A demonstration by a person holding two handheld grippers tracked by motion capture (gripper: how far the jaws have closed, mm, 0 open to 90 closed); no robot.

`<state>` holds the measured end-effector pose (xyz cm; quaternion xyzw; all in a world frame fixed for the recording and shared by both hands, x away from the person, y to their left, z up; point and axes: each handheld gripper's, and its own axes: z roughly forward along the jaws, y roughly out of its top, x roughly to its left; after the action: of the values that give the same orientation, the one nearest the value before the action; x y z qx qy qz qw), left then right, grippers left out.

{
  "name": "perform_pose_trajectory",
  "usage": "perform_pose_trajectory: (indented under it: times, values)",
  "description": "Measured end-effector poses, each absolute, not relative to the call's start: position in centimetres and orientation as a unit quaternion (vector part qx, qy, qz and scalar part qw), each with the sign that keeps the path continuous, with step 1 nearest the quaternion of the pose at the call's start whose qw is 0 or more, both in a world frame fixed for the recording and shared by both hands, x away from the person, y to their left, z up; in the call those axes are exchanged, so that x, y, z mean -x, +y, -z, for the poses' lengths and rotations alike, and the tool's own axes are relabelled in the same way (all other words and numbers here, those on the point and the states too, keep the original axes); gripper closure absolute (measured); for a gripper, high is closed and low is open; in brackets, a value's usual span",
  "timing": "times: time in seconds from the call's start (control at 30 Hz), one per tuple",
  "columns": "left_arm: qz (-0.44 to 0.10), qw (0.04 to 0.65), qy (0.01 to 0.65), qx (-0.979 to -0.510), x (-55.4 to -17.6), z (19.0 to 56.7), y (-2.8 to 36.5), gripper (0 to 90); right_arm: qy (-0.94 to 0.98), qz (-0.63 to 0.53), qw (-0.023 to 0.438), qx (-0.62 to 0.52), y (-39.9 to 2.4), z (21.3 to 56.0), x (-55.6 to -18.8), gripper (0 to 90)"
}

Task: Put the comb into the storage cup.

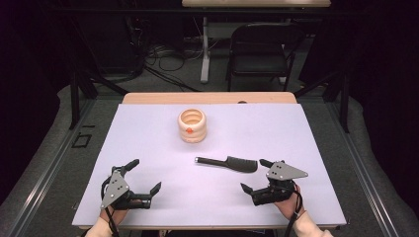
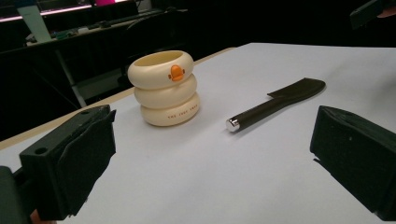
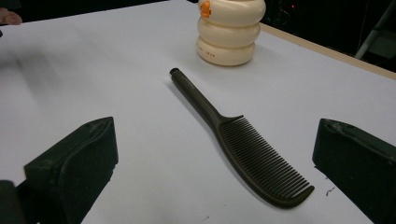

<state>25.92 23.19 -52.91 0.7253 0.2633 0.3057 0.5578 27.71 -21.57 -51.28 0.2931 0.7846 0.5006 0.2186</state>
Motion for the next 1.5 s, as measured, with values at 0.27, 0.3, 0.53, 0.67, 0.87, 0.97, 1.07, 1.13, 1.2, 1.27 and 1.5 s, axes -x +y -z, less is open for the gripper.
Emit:
perform_pose_trajectory:
  times: [0.27, 0.3, 0.53, 0.67, 0.87, 0.97, 1.07, 1.13, 1.2, 1.27, 1.5]
  values:
    - [-0.305, 0.557, 0.263, -0.726, -26.0, 52.9, 23.2, 0.1, 0.789, -0.497, 0.208, -0.295, -20.7, 51.3, -28.7, 0.0]
    - [-0.306, 0.557, 0.263, -0.726, -26.0, 52.9, 23.2, 0.1, 0.791, -0.494, 0.208, -0.294, -20.6, 51.3, -28.8, 0.0]
    - [-0.304, 0.557, 0.265, -0.726, -26.1, 53.0, 23.2, 0.1, 0.8, -0.486, 0.198, -0.29, -19.5, 51.3, -29.6, 0.0]
    - [-0.305, 0.557, 0.265, -0.725, -26.0, 53.0, 23.2, 0.1, 0.803, -0.485, 0.192, -0.288, -18.9, 51.3, -30.0, 0.0]
    - [-0.305, 0.554, 0.265, -0.728, -26.1, 53.0, 23.2, 0.1, 0.807, -0.481, 0.184, -0.288, -18.1, 51.4, -30.7, 0.0]
    - [-0.303, 0.553, 0.267, -0.729, -26.1, 53.0, 23.2, 0.1, 0.808, -0.481, 0.182, -0.288, -17.9, 51.4, -30.9, 0.0]
    - [-0.303, 0.554, 0.267, -0.728, -26.1, 53.0, 23.2, 0.1, 0.81, -0.479, 0.179, -0.287, -17.6, 51.5, -31.2, 0.0]
    - [-0.305, 0.554, 0.266, -0.728, -26.1, 53.0, 23.2, 0.1, 0.81, -0.479, 0.177, -0.287, -17.4, 51.5, -31.4, 0.0]
    - [-0.304, 0.553, 0.266, -0.729, -26.1, 53.0, 23.2, 0.1, 0.81, -0.48, 0.174, -0.289, -17.2, 51.5, -31.6, 0.0]
    - [-0.305, 0.553, 0.266, -0.728, -26.1, 53.0, 23.2, 0.1, 0.811, -0.479, 0.173, -0.286, -16.9, 51.5, -31.9, 0.0]
    - [-0.304, 0.553, 0.267, -0.728, -26.1, 53.0, 23.2, 0.1, 0.815, -0.477, 0.167, -0.283, -16.0, 51.5, -32.6, 0.0]
